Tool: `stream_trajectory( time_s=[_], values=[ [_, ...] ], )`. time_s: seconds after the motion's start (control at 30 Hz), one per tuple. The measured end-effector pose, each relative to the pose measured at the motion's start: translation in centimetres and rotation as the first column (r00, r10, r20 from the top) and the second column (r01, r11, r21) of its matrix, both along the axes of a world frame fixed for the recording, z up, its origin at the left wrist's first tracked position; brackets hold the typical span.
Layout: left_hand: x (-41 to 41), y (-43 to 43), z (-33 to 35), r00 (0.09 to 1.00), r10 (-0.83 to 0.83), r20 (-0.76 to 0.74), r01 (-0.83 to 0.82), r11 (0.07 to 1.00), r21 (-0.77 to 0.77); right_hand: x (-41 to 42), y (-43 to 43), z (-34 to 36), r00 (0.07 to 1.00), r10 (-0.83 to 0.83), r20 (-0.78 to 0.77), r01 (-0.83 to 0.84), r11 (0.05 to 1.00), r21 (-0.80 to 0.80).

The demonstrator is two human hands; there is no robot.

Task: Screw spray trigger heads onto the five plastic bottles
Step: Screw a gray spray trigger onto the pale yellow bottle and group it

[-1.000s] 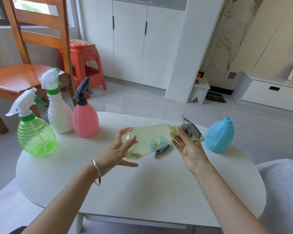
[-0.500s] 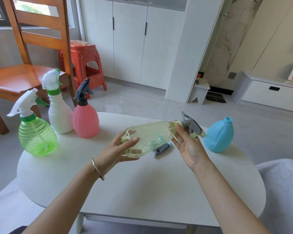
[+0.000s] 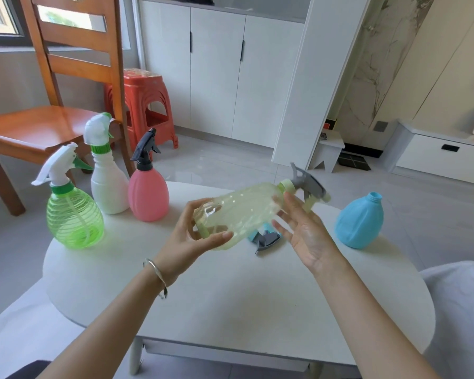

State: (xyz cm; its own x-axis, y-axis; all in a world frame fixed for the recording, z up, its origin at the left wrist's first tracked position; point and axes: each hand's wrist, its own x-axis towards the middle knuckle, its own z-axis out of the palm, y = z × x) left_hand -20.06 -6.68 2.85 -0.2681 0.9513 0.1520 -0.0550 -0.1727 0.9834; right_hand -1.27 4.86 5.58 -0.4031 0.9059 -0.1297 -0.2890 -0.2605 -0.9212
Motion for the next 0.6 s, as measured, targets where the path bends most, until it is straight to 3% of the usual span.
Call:
stream_trajectory(
  time_s=[0.13, 0.23, 0.6],
  values=[
    [-0.5, -0.8, 0.7, 0.987, 0.154, 0.048, -0.158, 0.984, 0.081, -2.1, -2.1, 0.0, 0.982, 0.184, 0.049, -0.178, 0.979, -0.102],
    [-1.3, -1.6, 0.8, 0.979, 0.189, 0.077, -0.198, 0.971, 0.131, -4.5, -3.6, 1.3, 0.955, 0.285, 0.08, -0.281, 0.958, -0.063],
    [-4.9, -5.1, 0.9, 0.867, 0.453, -0.209, -0.369, 0.864, 0.343, -13.4, -7.9, 5.7, 0.91, 0.256, 0.327, -0.29, 0.955, 0.06]
  ],
)
